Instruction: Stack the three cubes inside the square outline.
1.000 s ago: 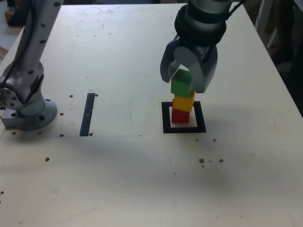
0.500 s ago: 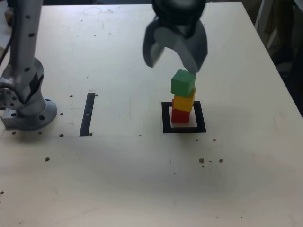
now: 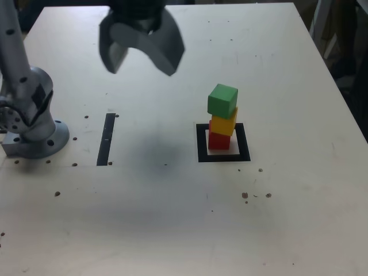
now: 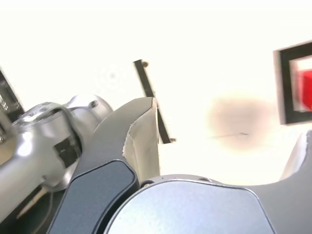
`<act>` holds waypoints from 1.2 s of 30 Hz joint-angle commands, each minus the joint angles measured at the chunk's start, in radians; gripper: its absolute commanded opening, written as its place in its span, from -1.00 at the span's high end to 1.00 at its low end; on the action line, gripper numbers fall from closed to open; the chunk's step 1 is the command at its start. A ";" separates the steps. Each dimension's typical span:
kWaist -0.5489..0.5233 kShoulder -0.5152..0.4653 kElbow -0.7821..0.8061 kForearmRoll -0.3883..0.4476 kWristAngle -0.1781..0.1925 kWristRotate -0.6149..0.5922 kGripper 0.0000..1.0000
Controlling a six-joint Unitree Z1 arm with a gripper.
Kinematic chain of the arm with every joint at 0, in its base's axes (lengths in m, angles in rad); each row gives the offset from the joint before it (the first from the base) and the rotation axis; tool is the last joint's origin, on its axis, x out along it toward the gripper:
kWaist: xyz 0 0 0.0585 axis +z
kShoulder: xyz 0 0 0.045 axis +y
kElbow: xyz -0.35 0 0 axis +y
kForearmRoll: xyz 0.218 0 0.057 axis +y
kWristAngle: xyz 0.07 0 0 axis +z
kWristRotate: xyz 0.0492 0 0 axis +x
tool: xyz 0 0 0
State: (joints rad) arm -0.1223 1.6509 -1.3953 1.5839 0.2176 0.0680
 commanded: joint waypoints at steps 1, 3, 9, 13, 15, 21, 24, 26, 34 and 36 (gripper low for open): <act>-0.003 -0.037 0.049 -0.005 -0.002 -0.027 -0.99; -0.003 -0.067 0.107 -0.020 -0.004 -0.051 -0.99; -0.004 -0.130 0.267 -0.074 -0.017 -0.102 -0.99; -0.004 -0.172 0.393 -0.173 -0.047 -0.123 -0.99; -0.004 -0.182 0.450 -0.234 -0.067 -0.128 -0.99; -0.004 -0.182 0.589 -0.421 -0.135 -0.132 -0.99; -0.004 -0.176 0.640 -0.494 -0.161 -0.132 -0.99; -0.004 -0.172 0.667 -0.534 -0.173 -0.132 -0.99; 0.000 -0.164 0.715 -0.595 -0.184 -0.132 -0.99; 0.001 -0.162 0.716 -0.596 -0.184 -0.132 -0.99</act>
State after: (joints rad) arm -0.1232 1.4833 -0.6777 0.9888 0.0349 -0.0633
